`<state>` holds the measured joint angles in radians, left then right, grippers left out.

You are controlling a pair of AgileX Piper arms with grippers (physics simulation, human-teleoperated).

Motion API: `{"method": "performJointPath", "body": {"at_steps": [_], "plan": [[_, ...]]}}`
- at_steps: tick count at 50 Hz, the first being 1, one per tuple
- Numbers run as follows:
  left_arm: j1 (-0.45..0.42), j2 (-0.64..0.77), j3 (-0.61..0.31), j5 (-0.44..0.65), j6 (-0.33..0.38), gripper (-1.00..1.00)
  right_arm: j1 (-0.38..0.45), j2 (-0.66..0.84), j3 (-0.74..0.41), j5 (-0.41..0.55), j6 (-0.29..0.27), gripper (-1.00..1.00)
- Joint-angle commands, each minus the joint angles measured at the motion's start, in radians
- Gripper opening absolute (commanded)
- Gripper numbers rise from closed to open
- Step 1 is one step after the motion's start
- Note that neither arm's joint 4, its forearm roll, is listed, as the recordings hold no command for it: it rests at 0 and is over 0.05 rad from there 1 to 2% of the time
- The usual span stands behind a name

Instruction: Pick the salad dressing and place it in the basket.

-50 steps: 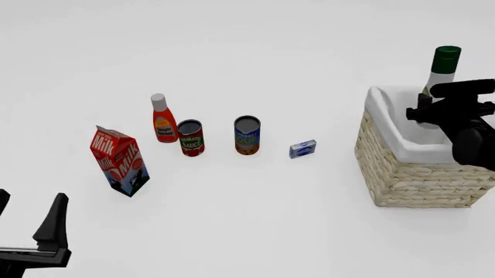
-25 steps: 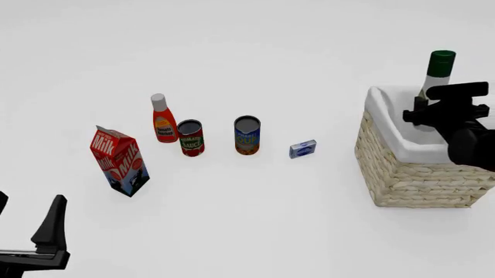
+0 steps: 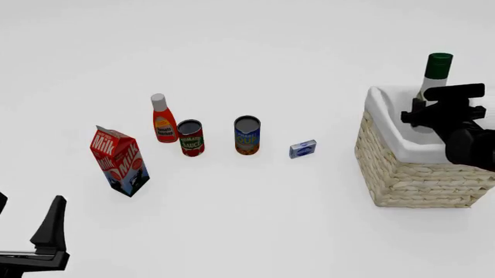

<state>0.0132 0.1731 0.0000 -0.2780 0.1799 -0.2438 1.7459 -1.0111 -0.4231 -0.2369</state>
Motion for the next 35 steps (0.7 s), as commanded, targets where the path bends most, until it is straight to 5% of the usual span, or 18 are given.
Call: {"method": "performJointPath", "body": {"at_steps": [1,10,11,35], "plan": [[0.001,-0.006,0.0,0.007,-0.001,1.0,0.003,0.013,-0.005,-0.005,0.012,-1.0],[0.002,-0.026,0.0,0.025,-0.001,1.0,0.007,0.012,-0.006,-0.002,0.015,-1.0],[0.003,-0.024,0.0,0.024,-0.002,1.0,0.014,0.013,-0.005,-0.003,0.012,1.0],[0.004,-0.048,0.0,0.044,-0.001,1.0,0.017,0.004,-0.006,0.003,0.013,1.0]]}}
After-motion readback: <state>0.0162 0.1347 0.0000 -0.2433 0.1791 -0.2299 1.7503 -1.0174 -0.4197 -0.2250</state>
